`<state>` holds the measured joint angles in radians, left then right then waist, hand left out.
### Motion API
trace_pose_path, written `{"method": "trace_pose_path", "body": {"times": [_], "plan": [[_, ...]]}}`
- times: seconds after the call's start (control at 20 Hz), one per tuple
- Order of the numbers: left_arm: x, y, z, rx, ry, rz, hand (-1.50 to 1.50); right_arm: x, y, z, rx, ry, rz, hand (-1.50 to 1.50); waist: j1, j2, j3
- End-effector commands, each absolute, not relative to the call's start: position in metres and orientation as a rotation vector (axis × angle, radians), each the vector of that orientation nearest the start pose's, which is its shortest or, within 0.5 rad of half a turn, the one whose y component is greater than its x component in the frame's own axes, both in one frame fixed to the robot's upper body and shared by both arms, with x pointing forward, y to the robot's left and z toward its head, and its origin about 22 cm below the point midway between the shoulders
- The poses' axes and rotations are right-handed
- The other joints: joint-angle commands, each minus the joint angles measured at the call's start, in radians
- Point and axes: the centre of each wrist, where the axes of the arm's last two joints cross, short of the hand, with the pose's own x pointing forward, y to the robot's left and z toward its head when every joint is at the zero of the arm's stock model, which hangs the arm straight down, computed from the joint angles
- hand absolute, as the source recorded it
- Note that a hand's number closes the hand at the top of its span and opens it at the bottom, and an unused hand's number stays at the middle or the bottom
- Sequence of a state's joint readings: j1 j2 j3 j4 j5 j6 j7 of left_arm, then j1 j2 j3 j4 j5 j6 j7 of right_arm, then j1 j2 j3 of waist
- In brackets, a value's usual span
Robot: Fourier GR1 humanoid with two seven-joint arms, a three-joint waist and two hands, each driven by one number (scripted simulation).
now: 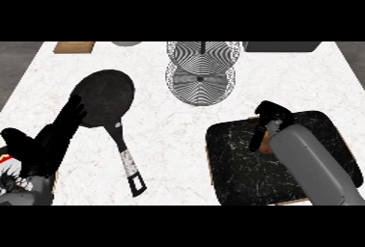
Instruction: Pick the pear from the tray and place it in the tiered basket
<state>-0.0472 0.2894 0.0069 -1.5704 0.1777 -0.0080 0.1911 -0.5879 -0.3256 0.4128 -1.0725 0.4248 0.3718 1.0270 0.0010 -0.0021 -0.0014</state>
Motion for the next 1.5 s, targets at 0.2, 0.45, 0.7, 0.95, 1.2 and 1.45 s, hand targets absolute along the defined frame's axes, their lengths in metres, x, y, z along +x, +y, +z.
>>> {"method": "trace_pose_path", "body": {"times": [0.2,0.45,0.7,0.95,1.2,1.45], "plan": [[0.258,0.287,0.049,0.075,-1.412,-0.091,0.0,0.354,-0.198,0.026,-0.688,-0.234,1.134,1.5,0.002,0.0,0.001],[0.256,0.292,0.043,0.074,-1.416,-0.1,0.0,0.341,-0.209,0.013,-0.725,-0.276,1.199,1.5,0.002,0.001,0.001],[0.256,0.294,0.024,0.062,-1.424,-0.095,0.0,0.362,-0.229,0.044,-0.879,-0.478,1.209,1.5,0.007,0.004,0.002],[0.253,0.291,0.032,0.071,-1.417,-0.079,0.0,0.347,-0.31,0.089,-1.034,-0.947,1.317,1.5,-0.015,0.003,0.01],[0.252,0.296,0.031,0.085,-1.42,-0.07,0.0,0.349,-0.36,0.124,-1.133,-1.384,1.099,1.5,-0.021,0.008,0.009],[0.258,0.305,0.042,0.079,-1.416,-0.078,0.0,0.354,-0.371,0.14,-0.948,-1.765,0.773,1.5,-0.005,0.007,0.007]]}}
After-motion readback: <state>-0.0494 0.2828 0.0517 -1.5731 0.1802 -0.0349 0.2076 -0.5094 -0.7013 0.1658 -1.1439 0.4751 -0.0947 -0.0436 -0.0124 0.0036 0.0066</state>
